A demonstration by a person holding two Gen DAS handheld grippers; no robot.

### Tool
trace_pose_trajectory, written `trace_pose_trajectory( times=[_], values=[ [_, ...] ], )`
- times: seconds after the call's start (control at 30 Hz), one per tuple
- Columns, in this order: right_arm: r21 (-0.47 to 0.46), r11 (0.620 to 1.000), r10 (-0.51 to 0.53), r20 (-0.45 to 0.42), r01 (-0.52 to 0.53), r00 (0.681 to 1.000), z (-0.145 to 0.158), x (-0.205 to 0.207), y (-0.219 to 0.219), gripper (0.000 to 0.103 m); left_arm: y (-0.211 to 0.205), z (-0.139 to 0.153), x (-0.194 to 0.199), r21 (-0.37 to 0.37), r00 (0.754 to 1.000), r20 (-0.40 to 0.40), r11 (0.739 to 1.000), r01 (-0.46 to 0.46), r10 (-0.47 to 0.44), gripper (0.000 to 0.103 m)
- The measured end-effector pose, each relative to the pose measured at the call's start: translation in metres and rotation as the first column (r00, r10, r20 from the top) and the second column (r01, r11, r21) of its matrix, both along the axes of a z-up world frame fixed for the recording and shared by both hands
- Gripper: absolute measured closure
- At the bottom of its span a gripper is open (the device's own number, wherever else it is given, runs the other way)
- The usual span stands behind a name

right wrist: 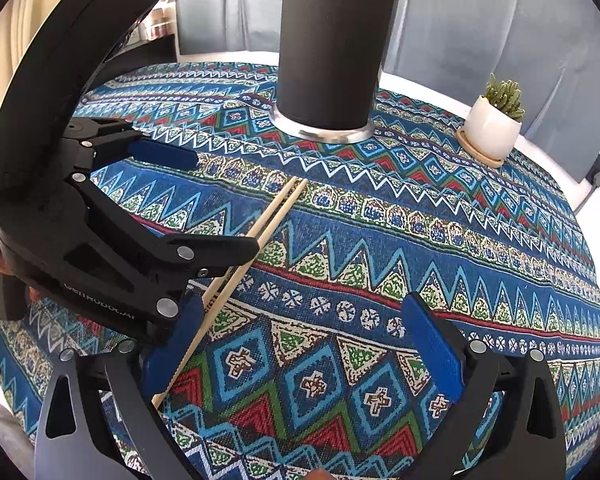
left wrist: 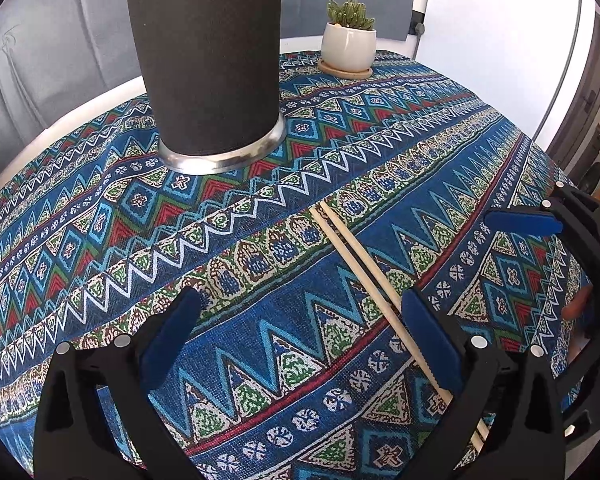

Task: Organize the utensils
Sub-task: 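Grasp one wooden stick with the left tool while the right tool grasps another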

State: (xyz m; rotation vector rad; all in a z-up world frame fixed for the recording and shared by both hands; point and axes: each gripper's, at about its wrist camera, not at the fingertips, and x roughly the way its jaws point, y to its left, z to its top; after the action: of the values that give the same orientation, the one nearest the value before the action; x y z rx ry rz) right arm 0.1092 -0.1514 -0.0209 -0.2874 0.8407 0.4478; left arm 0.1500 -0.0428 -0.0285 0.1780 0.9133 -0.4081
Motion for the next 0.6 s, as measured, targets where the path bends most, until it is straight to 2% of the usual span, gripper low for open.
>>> trace_pose_trajectory(
  times=[0.23, 0.4, 0.5, 0.6],
  values=[
    [-0.062, 0.998, 0.032, 0.031, -0.03, 0.999, -0.001, -0.006, 0.006, 0.008, -0.002, -0.002, -0.007, 0.055, 1.0, -0.013, 0.998, -0.003, 0.004, 0.005],
    [-0.003, 0.999, 0.044, -0.029, -0.044, 0.999, -0.003, 0.005, -0.001, 0.008, 0.001, -0.003, -0.009, 0.058, 1.0, -0.028, 0.998, -0.01, 0.011, 0.005],
    [0.058, 0.998, 0.044, -0.093, -0.039, 0.995, -0.007, 0.013, -0.01, 0.008, 0.007, -0.003, -0.012, 0.061, 0.999, -0.025, 0.998, 0.023, -0.021, 0.005],
    [0.059, 0.997, 0.055, -0.092, -0.05, 0.994, -0.008, 0.015, -0.017, 0.008, 0.024, -0.002, -0.014, 0.063, 0.999, -0.034, 0.998, 0.021, -0.019, 0.005]
  ],
)
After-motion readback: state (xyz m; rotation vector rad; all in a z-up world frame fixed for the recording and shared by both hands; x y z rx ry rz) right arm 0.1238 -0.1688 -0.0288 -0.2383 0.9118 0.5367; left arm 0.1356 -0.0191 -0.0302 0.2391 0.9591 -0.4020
